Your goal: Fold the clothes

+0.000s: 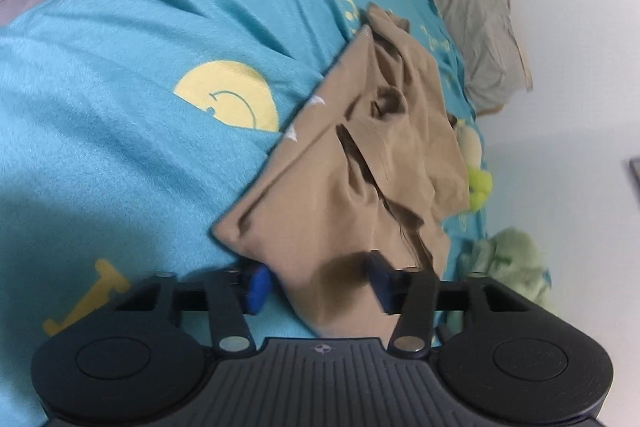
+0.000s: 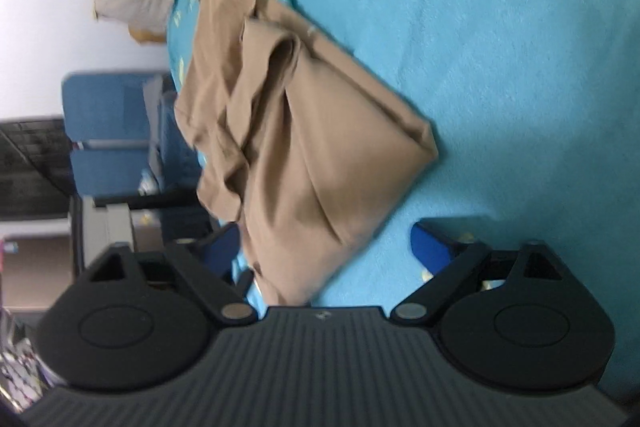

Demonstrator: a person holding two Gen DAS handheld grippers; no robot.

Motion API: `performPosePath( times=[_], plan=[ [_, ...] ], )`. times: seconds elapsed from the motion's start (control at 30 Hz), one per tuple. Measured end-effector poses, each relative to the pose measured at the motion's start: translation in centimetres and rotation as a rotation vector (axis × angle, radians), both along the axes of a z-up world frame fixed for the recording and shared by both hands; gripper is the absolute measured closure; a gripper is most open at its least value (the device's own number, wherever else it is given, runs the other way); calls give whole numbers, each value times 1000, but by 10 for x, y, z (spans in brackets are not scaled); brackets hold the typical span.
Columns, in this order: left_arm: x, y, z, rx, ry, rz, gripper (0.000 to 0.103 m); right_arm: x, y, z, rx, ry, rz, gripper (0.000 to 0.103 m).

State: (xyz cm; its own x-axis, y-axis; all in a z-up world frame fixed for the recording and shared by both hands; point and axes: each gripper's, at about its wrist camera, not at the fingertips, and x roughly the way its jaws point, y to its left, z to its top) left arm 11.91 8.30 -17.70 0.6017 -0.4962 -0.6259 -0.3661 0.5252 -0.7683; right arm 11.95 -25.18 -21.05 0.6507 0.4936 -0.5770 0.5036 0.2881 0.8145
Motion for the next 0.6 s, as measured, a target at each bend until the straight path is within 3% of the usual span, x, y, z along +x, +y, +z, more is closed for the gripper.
performPosePath(
  times=[0.07, 0.17, 0.23, 0.5, 0.6],
  plan=[
    [0, 2, -4, -19, 10, 33, 79, 2, -3, -6, 11, -8, -41, 35],
    [-1, 4, -5, -39, 4, 61, 92, 2, -5, -6, -22, 15, -50, 75],
    [-2, 4, -1, -39, -23, 64, 95, -1, -3, -1, -57, 11, -40, 86],
    [-24, -5, 57, 9, -232, 37, 98, -20, -10, 46, -122, -129, -37, 93],
    [-42, -2, 82, -37, -267, 30, 98, -33, -16, 77, -152, -196, -30, 93]
  ],
)
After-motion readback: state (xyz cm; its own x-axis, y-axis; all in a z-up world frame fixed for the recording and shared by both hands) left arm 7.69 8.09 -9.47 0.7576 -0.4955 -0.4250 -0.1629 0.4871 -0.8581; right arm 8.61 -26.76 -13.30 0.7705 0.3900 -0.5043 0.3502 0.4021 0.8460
